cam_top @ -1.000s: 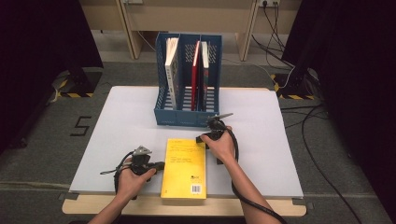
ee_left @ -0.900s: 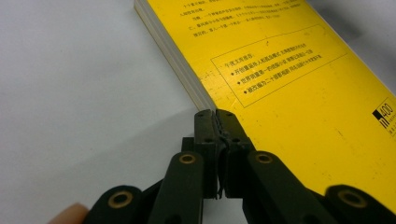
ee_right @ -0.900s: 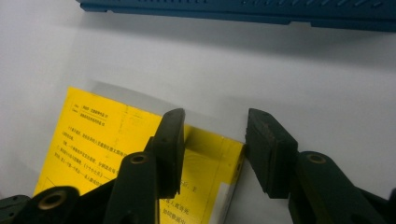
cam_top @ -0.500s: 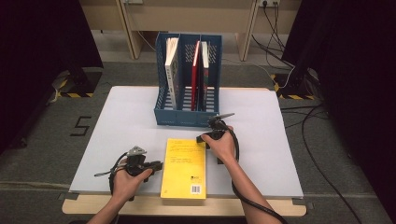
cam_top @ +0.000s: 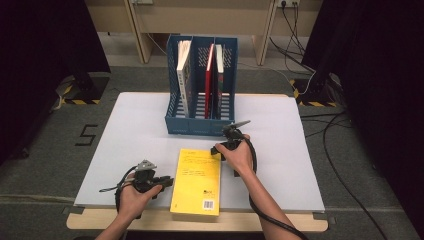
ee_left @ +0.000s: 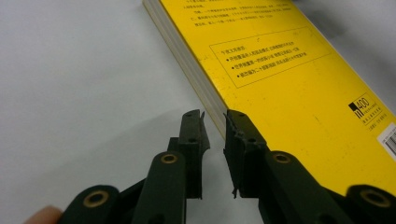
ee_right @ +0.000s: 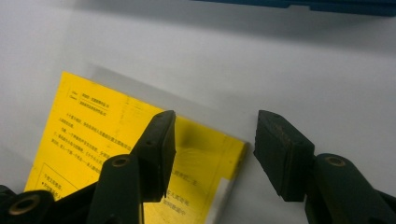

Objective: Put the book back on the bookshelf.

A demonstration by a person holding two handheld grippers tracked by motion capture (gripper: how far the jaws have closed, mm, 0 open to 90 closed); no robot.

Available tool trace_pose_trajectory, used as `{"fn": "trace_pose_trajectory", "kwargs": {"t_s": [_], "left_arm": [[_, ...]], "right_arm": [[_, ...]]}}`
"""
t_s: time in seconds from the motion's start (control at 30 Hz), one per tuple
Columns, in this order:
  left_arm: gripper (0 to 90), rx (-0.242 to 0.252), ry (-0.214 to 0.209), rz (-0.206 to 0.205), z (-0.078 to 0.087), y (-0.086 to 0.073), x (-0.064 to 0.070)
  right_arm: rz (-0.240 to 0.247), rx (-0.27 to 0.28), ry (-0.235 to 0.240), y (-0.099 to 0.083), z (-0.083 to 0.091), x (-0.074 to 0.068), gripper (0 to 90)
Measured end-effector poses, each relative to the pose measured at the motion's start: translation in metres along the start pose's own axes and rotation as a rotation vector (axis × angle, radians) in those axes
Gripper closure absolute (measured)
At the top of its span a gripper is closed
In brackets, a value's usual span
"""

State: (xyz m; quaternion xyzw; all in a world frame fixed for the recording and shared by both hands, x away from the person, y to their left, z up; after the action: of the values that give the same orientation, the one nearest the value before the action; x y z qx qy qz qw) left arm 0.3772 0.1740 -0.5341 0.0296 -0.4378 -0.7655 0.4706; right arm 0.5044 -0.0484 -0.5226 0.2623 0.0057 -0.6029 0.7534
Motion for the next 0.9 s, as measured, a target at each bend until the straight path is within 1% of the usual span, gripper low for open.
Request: {"fn": "trace_pose_trajectory", "kwargs": {"t_s": [0.07,0.1,0.17,0.23,0.27,0.3,0.37,0.4,0.43,0.47,0.6,0.67,0.7,0.73,0.8,0.87,0.9], "left_arm": [[75.7,-0.009,-0.006,0.005,0.0,-0.003,-0.001],[75.8,-0.016,-0.006,0.007,-0.001,-0.005,-0.001],[76.1,-0.024,-0.009,0.0,-0.002,-0.006,0.0],[76.8,-0.036,-0.023,-0.002,-0.004,-0.005,0.003],[77.1,-0.035,-0.025,-0.002,-0.005,-0.005,0.004],[77.7,-0.044,-0.021,-0.011,-0.005,-0.005,0.004],[78.9,-0.052,-0.019,-0.015,-0.006,-0.004,0.005],[79.6,-0.059,-0.016,-0.022,-0.007,-0.004,0.004],[80.4,-0.064,-0.009,-0.032,-0.007,-0.004,0.005],[81.0,-0.071,-0.006,-0.04,-0.008,-0.004,0.005],[83.7,-0.085,0.008,-0.049,-0.01,-0.002,0.006],[84.6,-0.09,0.013,-0.056,-0.01,-0.002,0.006],[84.9,-0.094,0.015,-0.057,-0.01,-0.001,0.006],[85.1,-0.096,0.016,-0.056,-0.011,-0.001,0.006],[85.8,-0.097,0.022,-0.058,-0.011,-0.001,0.006],[86.6,-0.095,0.03,-0.063,-0.012,0.0,0.007],[86.9,-0.095,0.033,-0.065,-0.012,0.0,0.008]], "right_arm": [[0.01,-0.004,0.003,-0.002,-0.001,0.001,48.0],[0.007,-0.005,0.008,-0.002,0.0,0.002,47.9],[0.005,-0.016,0.029,-0.002,0.0,0.001,47.9],[-0.006,-0.029,0.061,-0.003,-0.001,-0.001,47.4],[-0.007,-0.033,0.056,-0.003,-0.001,0.0,49.1],[0.002,-0.03,0.049,-0.003,-0.001,0.0,50.1],[0.005,-0.031,0.037,-0.003,-0.002,-0.001,50.5],[0.02,-0.037,0.035,-0.003,-0.002,-0.001,50.6],[0.023,-0.045,0.035,-0.003,-0.002,0.0,50.7],[0.036,-0.048,0.036,-0.002,-0.003,0.0,50.4],[0.042,-0.097,0.04,-0.001,-0.003,-0.002,49.6],[0.045,-0.12,0.054,0.001,-0.003,-0.001,48.4],[0.052,-0.119,0.064,0.002,-0.004,-0.001,47.1],[0.055,-0.122,0.062,0.002,-0.004,-0.002,47.0],[0.079,-0.124,0.05,0.001,-0.004,-0.003,46.9],[0.081,-0.129,0.047,0.001,-0.004,-0.003,47.6],[0.075,-0.14,0.049,0.002,-0.003,-0.003,47.8]]}}
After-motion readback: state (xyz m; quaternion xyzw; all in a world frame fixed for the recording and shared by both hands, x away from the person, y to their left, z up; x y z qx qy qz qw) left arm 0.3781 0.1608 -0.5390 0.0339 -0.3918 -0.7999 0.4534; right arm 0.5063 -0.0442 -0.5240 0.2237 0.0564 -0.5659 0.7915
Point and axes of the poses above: each handheld gripper's, and its own axes: z roughly backward along the jaws, y roughly out of its top, x roughly to its right, the point moved 7 cm from there along -z, roughly forward along the jaws, and after that the axes turned 5 degrees about -y, right-handed, at the moved point
